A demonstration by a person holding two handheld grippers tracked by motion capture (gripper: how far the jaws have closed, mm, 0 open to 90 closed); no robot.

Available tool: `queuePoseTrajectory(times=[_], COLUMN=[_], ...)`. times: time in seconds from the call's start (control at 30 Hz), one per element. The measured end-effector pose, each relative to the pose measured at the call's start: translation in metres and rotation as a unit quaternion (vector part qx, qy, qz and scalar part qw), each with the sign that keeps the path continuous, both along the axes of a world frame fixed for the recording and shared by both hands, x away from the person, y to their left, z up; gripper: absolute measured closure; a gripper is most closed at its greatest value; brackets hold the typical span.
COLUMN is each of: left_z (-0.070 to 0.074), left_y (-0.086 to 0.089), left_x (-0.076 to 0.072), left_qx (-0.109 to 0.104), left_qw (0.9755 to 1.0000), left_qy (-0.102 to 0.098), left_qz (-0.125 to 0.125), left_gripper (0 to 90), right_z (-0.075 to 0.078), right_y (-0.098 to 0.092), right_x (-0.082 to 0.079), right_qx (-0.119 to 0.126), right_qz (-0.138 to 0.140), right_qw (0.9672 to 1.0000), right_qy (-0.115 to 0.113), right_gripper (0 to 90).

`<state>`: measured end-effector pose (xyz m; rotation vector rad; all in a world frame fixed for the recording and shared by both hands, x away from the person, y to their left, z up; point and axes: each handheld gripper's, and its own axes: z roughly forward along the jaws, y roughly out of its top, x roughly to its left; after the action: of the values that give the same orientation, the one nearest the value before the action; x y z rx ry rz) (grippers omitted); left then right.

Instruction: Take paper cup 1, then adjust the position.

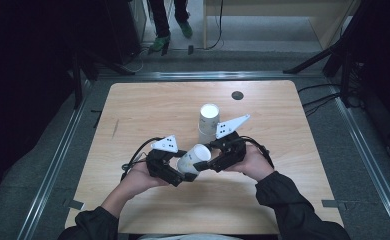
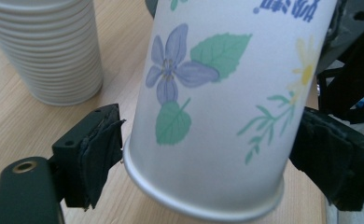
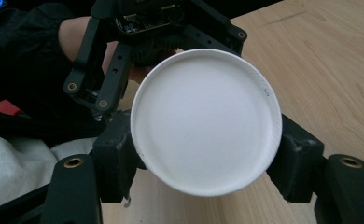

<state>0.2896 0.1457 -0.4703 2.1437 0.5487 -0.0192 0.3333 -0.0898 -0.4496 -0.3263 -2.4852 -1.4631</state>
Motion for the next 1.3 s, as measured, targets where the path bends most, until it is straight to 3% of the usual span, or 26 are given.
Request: queuePoseTrajectory(times=[0.17, 0.33, 0.5, 0.53, 0.63, 0.77, 0.9, 0.93, 1.03, 1.13, 1.3], left_z=[0.004, 0.007, 0.008, 0.009, 0.012, 0.019, 0.024, 0.025, 0.026, 0.026, 0.024], left_y=[0.003, 0.004, 0.005, 0.007, 0.014, 0.026, 0.033, 0.033, 0.031, 0.026, 0.022], left_x=[-0.002, -0.004, -0.004, -0.003, -0.002, 0.0, 0.004, 0.007, 0.011, 0.016, 0.022], left_qx=[-0.021, -0.019, -0.019, -0.02, -0.023, -0.02, -0.001, 0.01, 0.025, 0.054, 0.078], left_qw=[0.9996, 0.9993, 0.9994, 0.9994, 0.9994, 0.9996, 0.9998, 0.9998, 0.9994, 0.9976, 0.9954], left_qy=[-0.014, -0.031, -0.025, -0.026, -0.024, -0.019, -0.017, -0.02, -0.023, -0.026, -0.025], left_qz=[-0.007, -0.011, -0.017, -0.013, -0.007, 0.003, 0.004, 0.0, -0.007, -0.036, -0.05], left_gripper=[22.1, 26.1, 29.5, 29.5, 29.5, 29.6, 29.8, 29.8, 29.8, 29.5, 29.5], right_z=[0.002, 0.002, 0.0, 0.002, 0.004, 0.007, 0.004, -0.001, -0.006, -0.012, -0.014], right_y=[-0.002, -0.004, -0.003, -0.004, -0.006, -0.016, -0.026, -0.029, -0.03, -0.03, -0.029], right_x=[-0.001, 0.001, 0.002, 0.0, -0.001, -0.005, -0.014, -0.019, -0.022, -0.023, -0.021], right_qx=[0.019, 0.029, 0.029, 0.031, 0.031, 0.008, -0.023, -0.042, -0.059, -0.062, -0.063], right_qz=[0.005, 0.007, 0.007, 0.002, -0.002, -0.02, -0.04, -0.046, -0.048, -0.053, -0.053], right_qw=[0.9998, 0.9994, 0.9992, 0.9995, 0.9995, 0.9996, 0.9979, 0.9966, 0.9953, 0.9954, 0.995], right_qy=[0.01, 0.02, 0.027, 0.012, 0.004, -0.018, -0.046, -0.053, -0.06, -0.05, -0.057], right_gripper=[34.1, 34.2, 30.5, 23.8, 18.9, 16.7, 17.1, 19.0, 20.9, 21.8, 22.4])
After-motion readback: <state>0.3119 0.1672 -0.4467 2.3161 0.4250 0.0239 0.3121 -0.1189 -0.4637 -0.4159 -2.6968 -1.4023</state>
